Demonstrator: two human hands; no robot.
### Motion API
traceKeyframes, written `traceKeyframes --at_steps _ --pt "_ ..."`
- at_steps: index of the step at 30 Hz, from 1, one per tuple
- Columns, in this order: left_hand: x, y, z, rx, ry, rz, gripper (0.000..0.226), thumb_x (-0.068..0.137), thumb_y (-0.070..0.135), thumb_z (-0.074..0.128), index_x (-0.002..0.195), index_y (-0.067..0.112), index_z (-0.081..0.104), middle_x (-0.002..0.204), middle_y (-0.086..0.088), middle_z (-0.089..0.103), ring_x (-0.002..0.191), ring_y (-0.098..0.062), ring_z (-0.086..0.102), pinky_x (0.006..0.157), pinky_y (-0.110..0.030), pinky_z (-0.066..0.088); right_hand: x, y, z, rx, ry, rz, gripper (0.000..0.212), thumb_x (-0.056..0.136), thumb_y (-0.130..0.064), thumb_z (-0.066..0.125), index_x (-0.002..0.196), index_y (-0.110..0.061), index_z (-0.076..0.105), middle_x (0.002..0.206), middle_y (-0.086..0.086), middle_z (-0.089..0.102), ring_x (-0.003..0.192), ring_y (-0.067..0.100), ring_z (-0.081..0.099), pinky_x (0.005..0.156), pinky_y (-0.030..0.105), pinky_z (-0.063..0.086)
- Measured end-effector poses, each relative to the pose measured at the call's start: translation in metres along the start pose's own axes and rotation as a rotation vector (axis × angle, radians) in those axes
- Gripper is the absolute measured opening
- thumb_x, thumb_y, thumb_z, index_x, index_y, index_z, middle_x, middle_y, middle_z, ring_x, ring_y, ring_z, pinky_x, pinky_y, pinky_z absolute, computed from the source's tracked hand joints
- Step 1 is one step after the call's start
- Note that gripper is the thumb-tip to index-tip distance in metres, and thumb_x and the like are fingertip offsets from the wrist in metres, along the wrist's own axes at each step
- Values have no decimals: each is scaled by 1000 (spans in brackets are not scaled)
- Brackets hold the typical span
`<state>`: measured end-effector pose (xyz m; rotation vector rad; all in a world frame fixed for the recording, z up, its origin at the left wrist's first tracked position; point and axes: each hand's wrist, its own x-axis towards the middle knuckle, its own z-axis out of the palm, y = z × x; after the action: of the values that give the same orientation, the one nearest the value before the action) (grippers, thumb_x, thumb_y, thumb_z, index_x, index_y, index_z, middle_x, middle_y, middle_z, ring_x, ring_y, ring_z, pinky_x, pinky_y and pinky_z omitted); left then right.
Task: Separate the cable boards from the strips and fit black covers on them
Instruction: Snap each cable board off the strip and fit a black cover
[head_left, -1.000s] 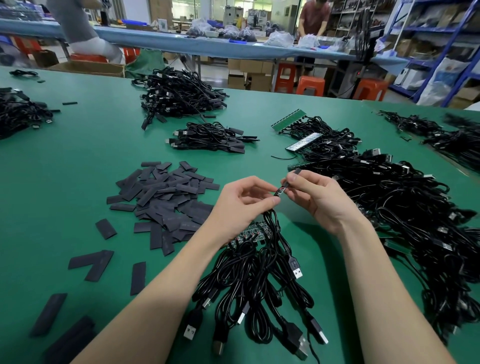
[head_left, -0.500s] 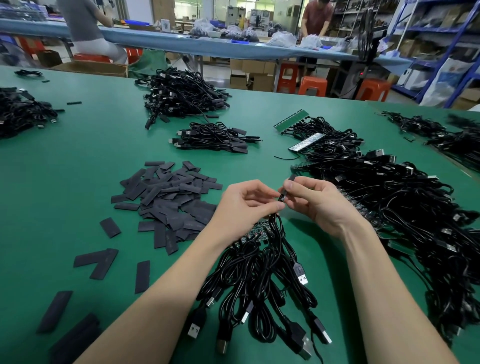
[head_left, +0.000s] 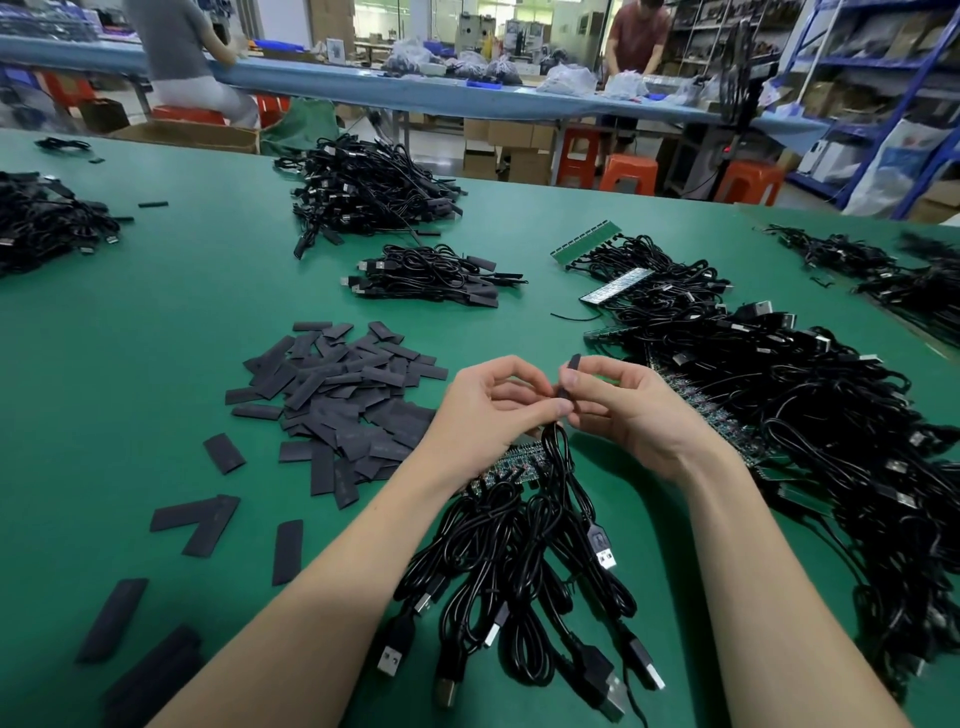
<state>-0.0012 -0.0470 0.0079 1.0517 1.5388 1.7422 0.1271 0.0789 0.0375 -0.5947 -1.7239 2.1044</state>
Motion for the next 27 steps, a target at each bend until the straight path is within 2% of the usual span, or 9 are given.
traceKeyframes --at_steps 3,7,13,18,27 --pt "1 0 0 -21 0 0 18 77 8 85 84 14 70 73 -5 74 68 -14 71 66 -24 58 0 0 0 22 3 -80 41 68 -27 84 107 -20 74 102 15 76 84 21 72 79 30 59" --pt "1 -1 0 -39 15 8 18 77 6 85 84 14 70 72 -2 74 68 -13 71 66 -20 55 0 0 3 64 14 -142 35 73 -19 81 108 -22 78 105 19 75 89 24 74 80 30 59" --pt "2 -2 -1 -59 17 3 19 76 11 86 85 15 70 75 -4 75 73 -14 73 67 -20 54 4 0 8 98 85 -141 30 65 -19 83 95 -19 82 96 14 77 81 18 74 72 23 58" --pt "3 -3 -2 -60 15 2 17 78 11 85 85 16 70 76 -3 75 71 -12 72 68 -19 54 7 2 7 127 130 -140 37 66 -16 82 102 -12 77 93 13 77 78 15 73 70 20 57" --pt "2 -3 -1 -29 23 9 19 76 13 87 85 14 70 76 -7 75 72 -15 72 68 -20 54 8 4 9 90 105 -120 34 69 -16 80 103 -12 76 93 16 77 74 17 73 69 23 58"
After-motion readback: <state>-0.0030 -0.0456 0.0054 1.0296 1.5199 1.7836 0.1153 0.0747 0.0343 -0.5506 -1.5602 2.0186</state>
